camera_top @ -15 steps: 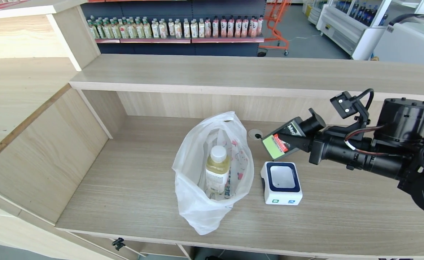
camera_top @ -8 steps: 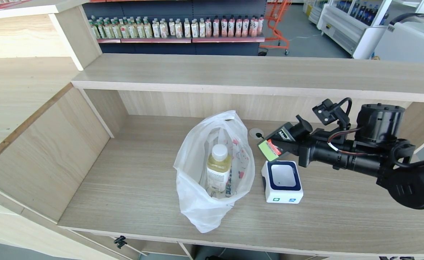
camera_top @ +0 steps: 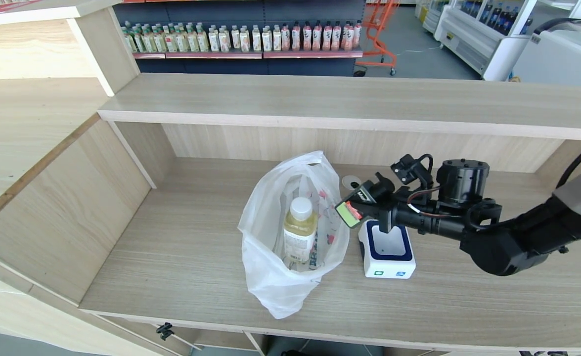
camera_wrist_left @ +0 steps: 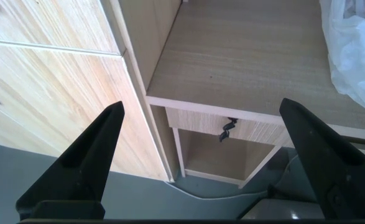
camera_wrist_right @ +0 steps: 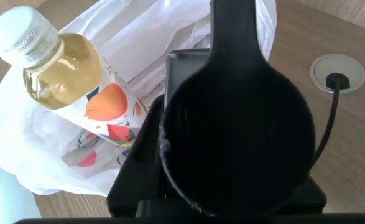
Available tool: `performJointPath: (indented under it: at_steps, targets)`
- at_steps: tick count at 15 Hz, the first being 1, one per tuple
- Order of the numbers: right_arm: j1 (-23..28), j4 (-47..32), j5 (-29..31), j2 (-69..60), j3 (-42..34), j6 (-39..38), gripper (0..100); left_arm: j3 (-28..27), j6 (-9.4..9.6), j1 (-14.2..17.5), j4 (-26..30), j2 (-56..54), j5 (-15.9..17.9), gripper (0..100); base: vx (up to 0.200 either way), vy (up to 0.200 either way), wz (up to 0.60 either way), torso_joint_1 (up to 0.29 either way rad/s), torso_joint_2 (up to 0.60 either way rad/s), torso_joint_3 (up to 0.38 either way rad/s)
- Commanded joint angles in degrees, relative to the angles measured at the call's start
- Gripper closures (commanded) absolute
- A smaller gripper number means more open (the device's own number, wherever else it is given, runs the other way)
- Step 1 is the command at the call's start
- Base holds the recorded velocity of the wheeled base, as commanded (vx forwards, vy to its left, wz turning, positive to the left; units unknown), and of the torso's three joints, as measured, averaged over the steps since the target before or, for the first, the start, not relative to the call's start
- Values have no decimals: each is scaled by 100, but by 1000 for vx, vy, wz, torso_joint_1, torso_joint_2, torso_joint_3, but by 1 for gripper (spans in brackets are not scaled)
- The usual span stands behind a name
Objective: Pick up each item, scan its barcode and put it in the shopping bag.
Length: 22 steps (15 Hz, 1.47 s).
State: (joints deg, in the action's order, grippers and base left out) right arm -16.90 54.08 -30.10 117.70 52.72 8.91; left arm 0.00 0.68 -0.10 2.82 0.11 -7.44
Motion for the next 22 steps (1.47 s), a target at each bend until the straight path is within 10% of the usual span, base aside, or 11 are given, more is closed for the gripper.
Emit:
performJointPath:
  at_steps: [1, 17, 18, 22]
  targets:
    - [-147, 15, -5, 667, 405, 102, 100, 0, 2, 1, 0, -2, -3, 0, 0, 0, 0, 0, 0, 0]
    - [-675, -2, -5, 1976, 2066, 884, 100, 0, 2, 1, 0, -2, -3, 0, 0, 0, 0, 0, 0, 0]
    - [-675, -2, -14, 1976, 2075, 875, 0, 0, 2, 1, 0, -2, -3, 0, 0, 0, 0, 0, 0, 0]
    - [-648, -29, -14, 1449, 1996, 260, 0, 0, 2, 1, 0, -2, -3, 0, 0, 0, 0, 0, 0, 0]
